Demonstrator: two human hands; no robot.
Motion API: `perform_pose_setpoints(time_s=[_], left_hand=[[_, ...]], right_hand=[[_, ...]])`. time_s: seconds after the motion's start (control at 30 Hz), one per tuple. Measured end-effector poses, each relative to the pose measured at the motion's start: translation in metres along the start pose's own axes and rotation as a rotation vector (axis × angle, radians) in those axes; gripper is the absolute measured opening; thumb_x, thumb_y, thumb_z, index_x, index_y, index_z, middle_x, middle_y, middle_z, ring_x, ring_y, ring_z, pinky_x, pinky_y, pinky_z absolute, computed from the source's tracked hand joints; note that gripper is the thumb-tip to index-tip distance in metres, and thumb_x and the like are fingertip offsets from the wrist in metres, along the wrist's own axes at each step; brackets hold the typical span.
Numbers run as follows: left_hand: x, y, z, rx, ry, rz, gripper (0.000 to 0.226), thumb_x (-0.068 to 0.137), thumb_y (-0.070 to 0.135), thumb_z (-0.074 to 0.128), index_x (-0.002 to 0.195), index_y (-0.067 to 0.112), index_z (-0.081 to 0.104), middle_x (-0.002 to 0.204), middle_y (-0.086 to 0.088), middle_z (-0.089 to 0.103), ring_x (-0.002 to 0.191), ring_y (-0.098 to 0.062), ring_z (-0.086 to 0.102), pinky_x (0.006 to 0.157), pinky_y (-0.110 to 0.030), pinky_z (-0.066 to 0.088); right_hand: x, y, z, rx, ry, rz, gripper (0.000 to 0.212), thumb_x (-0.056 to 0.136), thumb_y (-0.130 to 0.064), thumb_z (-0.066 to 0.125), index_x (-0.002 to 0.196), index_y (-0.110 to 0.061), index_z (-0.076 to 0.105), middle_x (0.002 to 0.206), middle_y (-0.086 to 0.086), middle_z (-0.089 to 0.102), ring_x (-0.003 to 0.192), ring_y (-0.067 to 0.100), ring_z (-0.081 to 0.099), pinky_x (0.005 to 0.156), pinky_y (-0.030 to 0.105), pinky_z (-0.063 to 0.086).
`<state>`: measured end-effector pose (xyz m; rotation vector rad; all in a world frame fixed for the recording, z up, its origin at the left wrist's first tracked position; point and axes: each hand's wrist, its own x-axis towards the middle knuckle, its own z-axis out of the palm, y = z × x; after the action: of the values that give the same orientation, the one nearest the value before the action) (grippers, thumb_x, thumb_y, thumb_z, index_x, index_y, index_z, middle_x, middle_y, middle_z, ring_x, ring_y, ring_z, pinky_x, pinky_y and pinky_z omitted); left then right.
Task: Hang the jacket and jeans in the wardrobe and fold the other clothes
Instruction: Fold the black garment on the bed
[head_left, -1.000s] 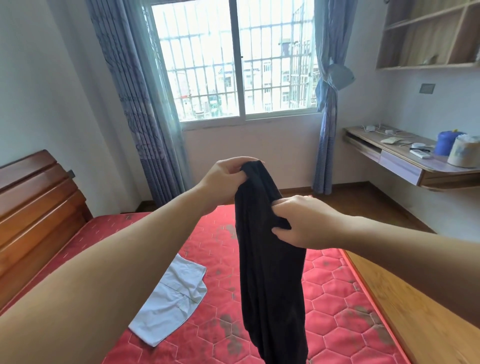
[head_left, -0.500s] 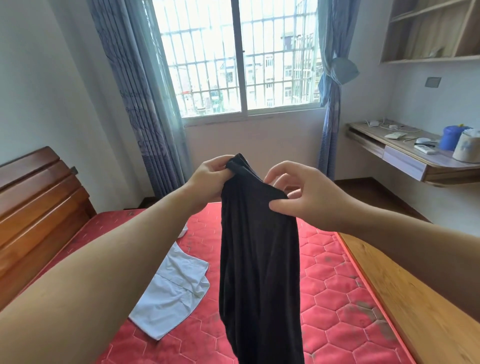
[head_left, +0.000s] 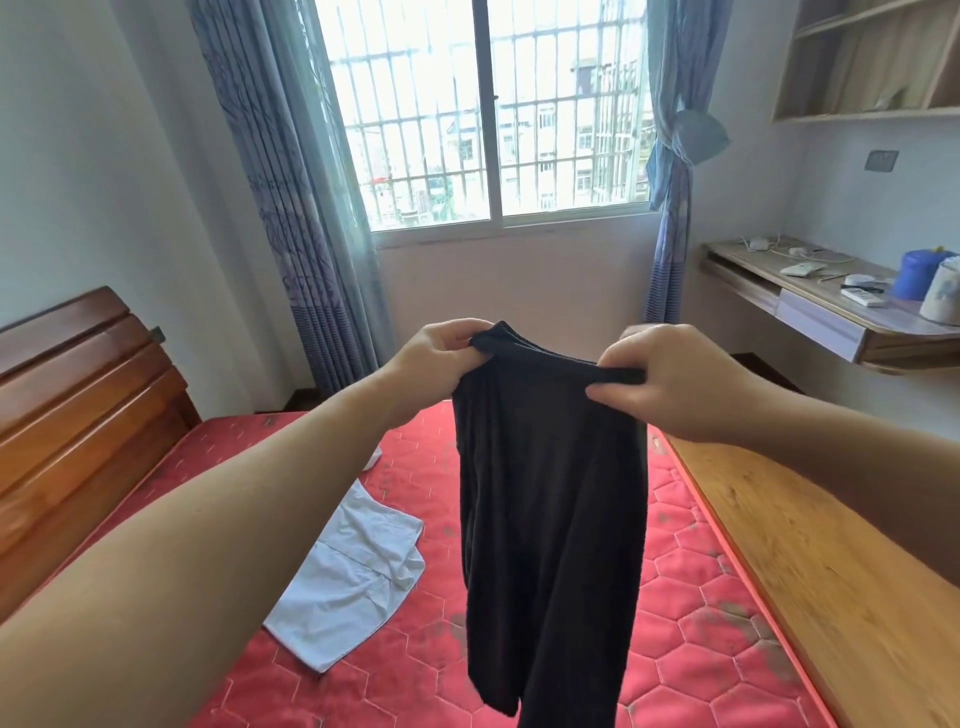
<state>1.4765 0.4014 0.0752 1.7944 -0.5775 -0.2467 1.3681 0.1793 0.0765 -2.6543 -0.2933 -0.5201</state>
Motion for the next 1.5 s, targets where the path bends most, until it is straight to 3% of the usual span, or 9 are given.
perform_pose_setpoints(time_s=[0.1,0.17,0.27,0.67,0.8,0.97,1.1,1.3,1.5], left_hand=[[-0.001,0.002,0.001,-0.034,-0.047,-0.024,0.019,0.097,0.010,0.057,0.107,0.018,0.071,0.098,-0.002,0.068,0.090,-0.017,0.060,0.098,-0.047,0.049],[-0.001,0.004,0.001,-0.032,-0.115,-0.038,0.020,0.098,0.011,0.056,0.106,0.022,0.071,0.100,-0.001,0.067,0.092,-0.017,0.059,0.100,-0.047,0.047],[0.002,0.009,-0.004,-0.077,-0.189,-0.062,0.023,0.098,0.012,0.055,0.109,0.024,0.071,0.102,0.000,0.067,0.094,-0.021,0.059,0.093,-0.044,0.050],[0.014,0.006,-0.015,-0.065,-0.564,-0.243,0.026,0.099,0.023,0.052,0.115,0.035,0.070,0.111,-0.003,0.069,0.092,-0.027,0.066,0.084,-0.047,0.057],[0.020,-0.002,-0.013,0.093,-0.511,-0.271,0.028,0.103,0.025,0.045,0.119,0.037,0.065,0.105,-0.002,0.072,0.091,-0.033,0.068,0.080,-0.048,0.058],[0.035,-0.026,-0.006,-0.164,-0.107,-0.187,0.029,0.103,0.019,0.045,0.104,0.036,0.069,0.087,0.007,0.071,0.067,-0.008,0.066,0.062,-0.025,0.057],[0.043,-0.032,-0.006,-0.210,-0.078,-0.152,0.021,0.102,0.024,0.049,0.100,0.023,0.069,0.086,0.005,0.075,0.077,-0.009,0.070,0.074,-0.024,0.059],[0.052,-0.037,-0.037,0.433,-0.299,-0.078,0.015,0.076,0.013,0.080,0.088,0.009,0.072,0.082,0.004,0.073,0.075,-0.011,0.069,0.071,-0.031,0.059],[0.077,-0.064,-0.056,0.776,-0.263,0.003,0.010,0.073,0.010,0.066,0.066,0.017,0.063,0.067,0.002,0.058,0.062,-0.015,0.053,0.062,-0.032,0.051]], right_hand=[[0.004,0.012,-0.009,0.255,-0.210,0.206,0.009,0.087,-0.029,0.070,0.092,-0.023,0.075,0.125,-0.009,0.057,0.109,0.007,0.055,0.090,0.022,0.043],[0.003,0.016,-0.012,0.505,-0.393,0.319,0.016,0.087,-0.025,0.070,0.097,-0.014,0.075,0.119,0.002,0.069,0.106,0.013,0.063,0.097,0.035,0.049],[0.005,0.017,-0.023,0.821,-0.340,0.407,0.027,0.079,-0.021,0.072,0.100,-0.004,0.072,0.103,0.013,0.073,0.096,0.023,0.070,0.090,0.042,0.054],[0.037,0.009,-0.042,0.250,-0.909,0.419,0.032,0.087,-0.003,0.068,0.116,-0.016,0.066,0.104,0.003,0.075,0.097,0.024,0.071,0.088,0.041,0.057],[0.053,0.014,-0.034,-0.223,-0.723,0.281,0.010,0.083,-0.033,0.070,0.090,-0.026,0.074,0.091,0.008,0.074,0.085,0.029,0.071,0.074,0.046,0.060],[0.059,0.025,-0.025,0.339,-0.361,0.382,0.016,0.091,-0.026,0.066,0.101,-0.016,0.074,0.095,0.003,0.076,0.090,0.018,0.072,0.081,0.038,0.059],[0.068,0.025,-0.016,0.443,-0.258,0.371,0.016,0.088,-0.024,0.070,0.101,-0.014,0.074,0.091,0.005,0.076,0.083,0.021,0.073,0.073,0.036,0.060],[0.085,0.016,-0.018,0.249,-0.327,0.242,0.012,0.082,-0.025,0.075,0.080,-0.013,0.075,0.049,0.005,0.054,0.045,0.015,0.047,0.053,0.032,0.041],[0.095,0.022,0.003,0.186,-0.498,0.269,0.015,0.082,-0.020,0.075,0.068,-0.020,0.071,0.046,0.000,0.051,0.041,0.012,0.045,0.052,0.027,0.041]])
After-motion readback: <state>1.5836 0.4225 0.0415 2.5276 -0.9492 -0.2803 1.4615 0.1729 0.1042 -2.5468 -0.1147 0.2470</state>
